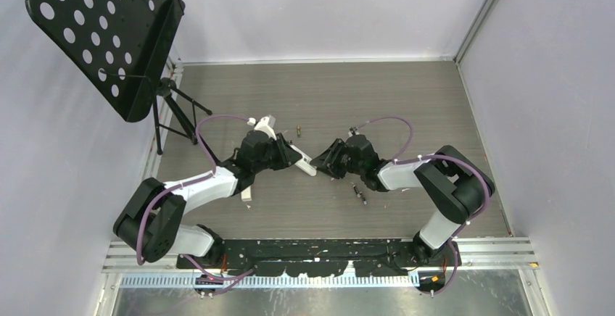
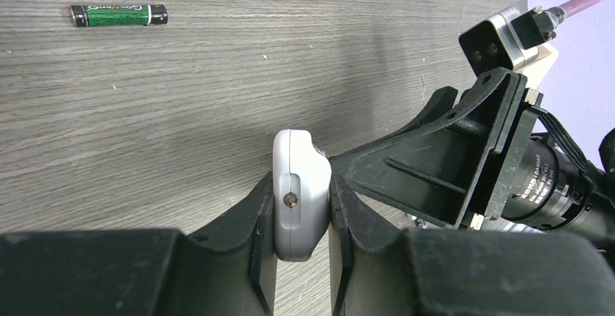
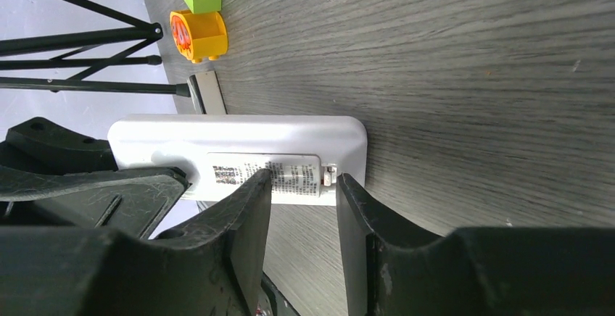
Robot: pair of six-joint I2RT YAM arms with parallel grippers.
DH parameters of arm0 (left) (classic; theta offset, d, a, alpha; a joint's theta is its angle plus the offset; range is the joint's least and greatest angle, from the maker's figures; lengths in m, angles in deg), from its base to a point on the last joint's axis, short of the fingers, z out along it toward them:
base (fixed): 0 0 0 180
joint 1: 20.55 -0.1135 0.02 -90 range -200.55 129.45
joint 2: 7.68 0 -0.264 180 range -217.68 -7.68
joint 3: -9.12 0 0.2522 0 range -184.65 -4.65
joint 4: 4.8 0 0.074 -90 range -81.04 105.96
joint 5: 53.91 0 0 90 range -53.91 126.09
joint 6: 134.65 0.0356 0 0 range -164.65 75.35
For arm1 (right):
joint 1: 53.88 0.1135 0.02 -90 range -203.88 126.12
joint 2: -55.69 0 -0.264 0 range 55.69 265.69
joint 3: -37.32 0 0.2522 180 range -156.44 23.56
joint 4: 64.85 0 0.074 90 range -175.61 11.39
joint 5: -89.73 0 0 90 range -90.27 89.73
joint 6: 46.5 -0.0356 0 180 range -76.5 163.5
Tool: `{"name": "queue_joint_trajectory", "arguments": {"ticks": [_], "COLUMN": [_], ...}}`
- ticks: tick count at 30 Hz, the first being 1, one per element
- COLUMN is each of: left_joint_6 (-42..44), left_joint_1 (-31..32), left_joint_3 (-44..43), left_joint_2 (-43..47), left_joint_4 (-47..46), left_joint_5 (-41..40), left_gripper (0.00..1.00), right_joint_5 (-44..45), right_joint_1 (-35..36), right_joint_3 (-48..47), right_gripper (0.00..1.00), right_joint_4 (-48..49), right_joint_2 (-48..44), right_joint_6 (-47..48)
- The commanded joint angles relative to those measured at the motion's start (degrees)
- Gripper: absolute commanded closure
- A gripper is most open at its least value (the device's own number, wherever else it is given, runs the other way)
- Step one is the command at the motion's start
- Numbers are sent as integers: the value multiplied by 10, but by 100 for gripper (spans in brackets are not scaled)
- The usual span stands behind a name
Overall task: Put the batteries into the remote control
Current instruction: Remove the battery cover from the remote control.
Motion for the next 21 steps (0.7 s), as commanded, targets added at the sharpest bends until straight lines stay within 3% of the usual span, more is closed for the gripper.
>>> {"name": "queue_joint_trajectory", "arguments": {"ticks": [1, 21], "left_joint_6": [32, 48], "left_joint_1": [0, 15], "left_joint_3": [19, 11], "left_joint_2": [-22, -26], "left_joint_4": [97, 99], "left_joint_5": [-18, -22], "left_gripper": [100, 100], "right_joint_5": [0, -37], "right_joint_1": [-1, -1], "right_joint_3": [-21, 5], "right_gripper": [59, 66], "right_joint_4": [39, 175], "right_joint_2": [9, -22], "right_joint_6": [-3, -11]}}
